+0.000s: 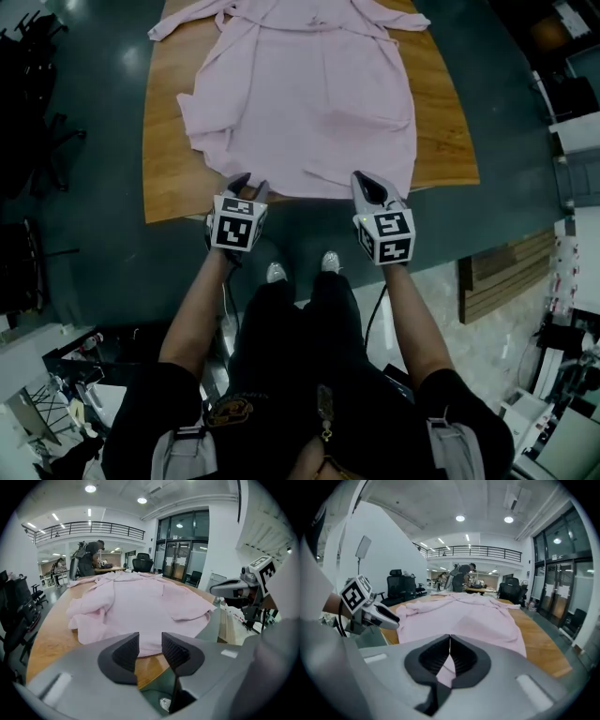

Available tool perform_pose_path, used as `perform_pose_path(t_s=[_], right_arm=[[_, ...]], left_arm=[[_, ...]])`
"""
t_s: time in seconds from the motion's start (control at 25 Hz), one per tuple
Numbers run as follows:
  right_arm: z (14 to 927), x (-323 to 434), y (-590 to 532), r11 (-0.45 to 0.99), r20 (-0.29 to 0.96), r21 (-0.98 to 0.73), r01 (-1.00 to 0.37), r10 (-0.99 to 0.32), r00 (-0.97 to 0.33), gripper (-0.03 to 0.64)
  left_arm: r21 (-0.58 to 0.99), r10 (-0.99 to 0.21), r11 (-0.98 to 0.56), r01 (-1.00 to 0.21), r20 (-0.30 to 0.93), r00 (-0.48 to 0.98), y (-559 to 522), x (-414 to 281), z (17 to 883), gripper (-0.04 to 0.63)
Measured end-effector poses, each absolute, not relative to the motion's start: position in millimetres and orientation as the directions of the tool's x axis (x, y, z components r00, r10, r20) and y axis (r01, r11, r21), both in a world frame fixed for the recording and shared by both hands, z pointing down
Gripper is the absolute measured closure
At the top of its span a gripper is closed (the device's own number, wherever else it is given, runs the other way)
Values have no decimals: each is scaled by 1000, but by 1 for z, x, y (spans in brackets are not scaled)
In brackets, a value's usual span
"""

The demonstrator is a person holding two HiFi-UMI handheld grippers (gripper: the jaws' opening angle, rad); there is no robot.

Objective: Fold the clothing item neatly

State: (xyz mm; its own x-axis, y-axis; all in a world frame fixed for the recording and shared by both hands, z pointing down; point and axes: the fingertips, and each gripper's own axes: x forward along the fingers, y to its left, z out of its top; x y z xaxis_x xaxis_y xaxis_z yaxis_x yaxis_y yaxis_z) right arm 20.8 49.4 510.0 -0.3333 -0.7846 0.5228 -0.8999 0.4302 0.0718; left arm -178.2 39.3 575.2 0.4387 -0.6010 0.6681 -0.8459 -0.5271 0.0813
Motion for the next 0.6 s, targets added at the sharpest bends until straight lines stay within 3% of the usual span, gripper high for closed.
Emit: perform_pose_path(t_s=[0.16,0.4,0.56,0.6], right_arm=[[544,53,67,344,587,85,-935,-775,-232,568],[583,90,89,302,664,43,-952,-721,-198,540],[597,127,93,247,687,74,-966,-715,-130,527],[598,137,93,233,688,85,-969,-717,-112,513]], left_arm=[[51,-591,-531,-846,693,412,40,-172,584,411],[39,-555,-506,-862,750,360,39,-161,602,418],[6,-569,-467,-884,763,306,43,-159,604,571],[-11,-576,-465,-885,763,293,45,-158,602,575]])
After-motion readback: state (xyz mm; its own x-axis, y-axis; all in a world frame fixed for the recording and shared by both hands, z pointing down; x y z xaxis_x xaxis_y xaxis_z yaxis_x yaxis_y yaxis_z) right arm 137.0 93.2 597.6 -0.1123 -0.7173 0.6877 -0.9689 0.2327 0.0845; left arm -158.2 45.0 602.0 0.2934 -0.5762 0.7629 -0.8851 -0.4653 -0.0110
